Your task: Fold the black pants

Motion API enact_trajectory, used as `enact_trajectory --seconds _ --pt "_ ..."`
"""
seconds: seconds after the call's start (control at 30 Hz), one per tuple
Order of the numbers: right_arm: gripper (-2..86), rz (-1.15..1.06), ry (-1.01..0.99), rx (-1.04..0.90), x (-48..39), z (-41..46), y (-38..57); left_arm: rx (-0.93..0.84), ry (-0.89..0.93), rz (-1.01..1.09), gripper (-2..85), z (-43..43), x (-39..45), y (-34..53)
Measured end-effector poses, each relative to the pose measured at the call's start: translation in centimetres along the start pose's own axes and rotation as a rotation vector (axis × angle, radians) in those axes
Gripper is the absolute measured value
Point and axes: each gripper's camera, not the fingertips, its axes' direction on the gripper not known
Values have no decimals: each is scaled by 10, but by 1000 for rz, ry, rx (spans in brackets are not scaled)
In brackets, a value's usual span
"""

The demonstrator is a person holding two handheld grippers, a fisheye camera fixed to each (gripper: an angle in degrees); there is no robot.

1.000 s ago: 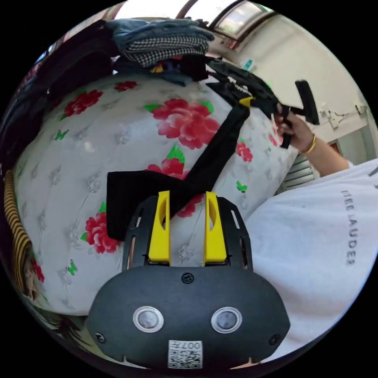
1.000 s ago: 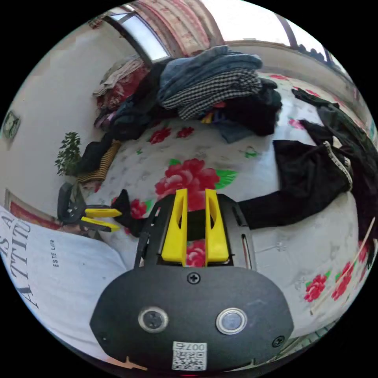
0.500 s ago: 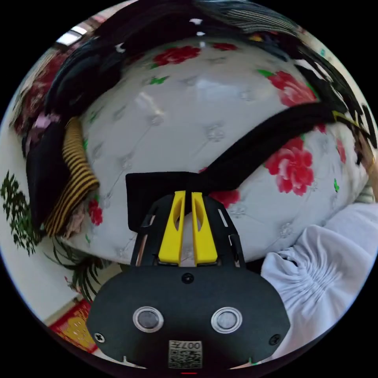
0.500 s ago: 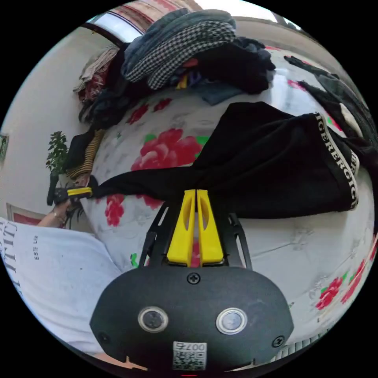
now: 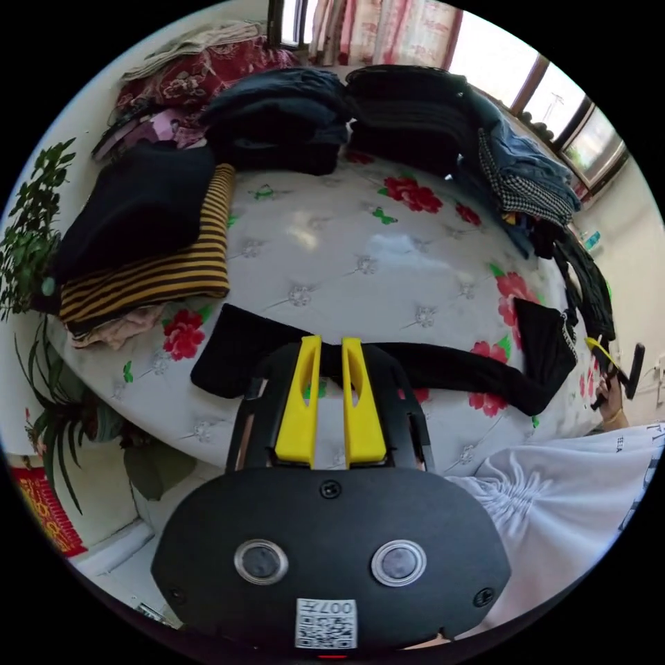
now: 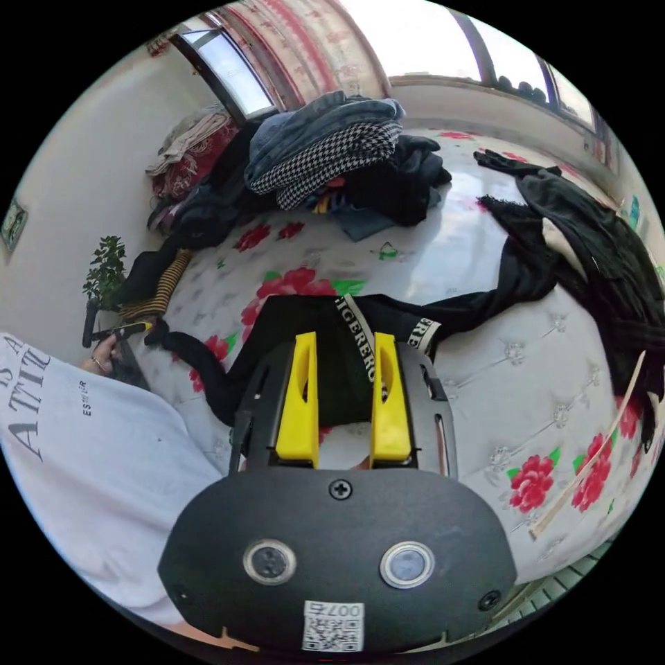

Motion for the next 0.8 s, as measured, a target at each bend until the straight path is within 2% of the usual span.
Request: enact_trajectory --seconds 0.13,0.3,0.43,0.53,0.6,0.67,0.8 --pt "69 -31 19 -51 -8 42 -57 -46 117 96 60 27 24 -8" --pt "24 42 20 -184 -10 86 -87 -58 280 282 72 44 80 -21" --pt "3 -19 -100 56 -19 -21 -52 -51 316 483 77 51 132 -30" --pt "1 -66 -53 138 -23 -122 16 -69 299 590 76 59 151 -26" --pt "3 -35 -20 68 -18 -158 64 -79 314 634 76 64 156 -20" --pt "10 88 -10 -75 -4 -171 131 -95 349 678 75 71 157 -13" --pt "42 293 -50 -126 13 -175 190 -140 383 700 76 81 161 -17"
